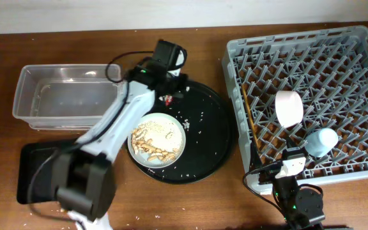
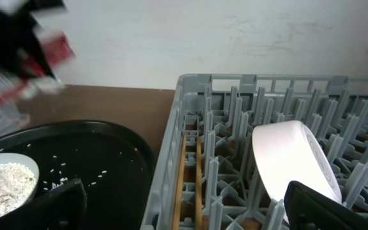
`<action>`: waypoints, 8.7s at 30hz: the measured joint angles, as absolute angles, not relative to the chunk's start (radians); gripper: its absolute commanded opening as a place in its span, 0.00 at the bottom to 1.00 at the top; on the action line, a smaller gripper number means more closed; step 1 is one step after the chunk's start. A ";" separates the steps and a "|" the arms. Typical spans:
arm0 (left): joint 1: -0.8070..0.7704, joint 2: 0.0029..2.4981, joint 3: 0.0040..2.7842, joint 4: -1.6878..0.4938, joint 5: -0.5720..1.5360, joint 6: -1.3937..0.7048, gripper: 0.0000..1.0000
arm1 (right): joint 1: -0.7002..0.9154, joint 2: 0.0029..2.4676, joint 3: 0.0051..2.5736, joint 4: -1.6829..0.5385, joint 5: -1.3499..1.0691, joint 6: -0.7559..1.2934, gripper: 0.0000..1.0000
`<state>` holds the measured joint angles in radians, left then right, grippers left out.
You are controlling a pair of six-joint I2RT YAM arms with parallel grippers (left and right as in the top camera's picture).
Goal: Sort waste into correct bins and load items into the dishwasher rack
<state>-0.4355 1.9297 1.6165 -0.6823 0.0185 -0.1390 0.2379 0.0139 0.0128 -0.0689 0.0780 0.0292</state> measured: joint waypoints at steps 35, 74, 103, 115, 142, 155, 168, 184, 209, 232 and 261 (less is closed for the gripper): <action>-0.779 1.869 1.243 -0.844 -0.139 -0.271 0.25 | 0.238 0.014 0.013 -0.069 0.078 0.029 0.98; 0.192 1.374 1.166 -1.280 0.384 0.124 0.00 | 0.238 0.014 0.013 -0.069 0.078 0.030 0.98; 0.264 1.155 1.200 -0.727 1.167 0.255 0.00 | 0.238 0.015 0.013 -0.068 0.078 0.030 0.98; -0.614 1.921 1.206 0.913 0.777 -1.039 0.00 | 0.238 0.012 0.013 -0.068 0.078 0.030 0.98; -0.410 0.993 1.359 -1.024 -0.078 0.014 0.99 | 0.238 0.014 0.013 -0.068 0.078 0.029 0.98; -0.232 0.137 0.180 -0.161 -0.052 0.090 0.99 | 0.238 0.015 0.013 -0.067 0.078 0.029 0.98; -0.232 0.015 0.019 -0.085 -0.051 0.091 0.99 | 0.238 0.015 0.013 -0.068 0.078 0.029 0.98; -0.232 0.015 0.019 -0.084 -0.051 0.091 0.99 | 0.238 0.015 0.013 -0.068 0.078 0.029 0.98; -0.232 0.015 0.019 -0.085 -0.051 0.091 0.99 | 0.238 0.015 0.013 -0.068 0.078 0.029 0.98; -0.232 0.015 0.019 -0.085 -0.051 0.091 0.99 | 0.238 0.015 0.013 -0.068 0.078 0.030 0.98; -0.232 0.015 0.019 -0.085 -0.051 0.091 0.99 | 0.238 0.015 0.013 -0.068 0.078 0.029 0.98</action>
<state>-0.2321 0.0147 0.0185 -0.0849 -0.0513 0.0906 0.2379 0.0147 0.0128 -0.0677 0.0780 0.0292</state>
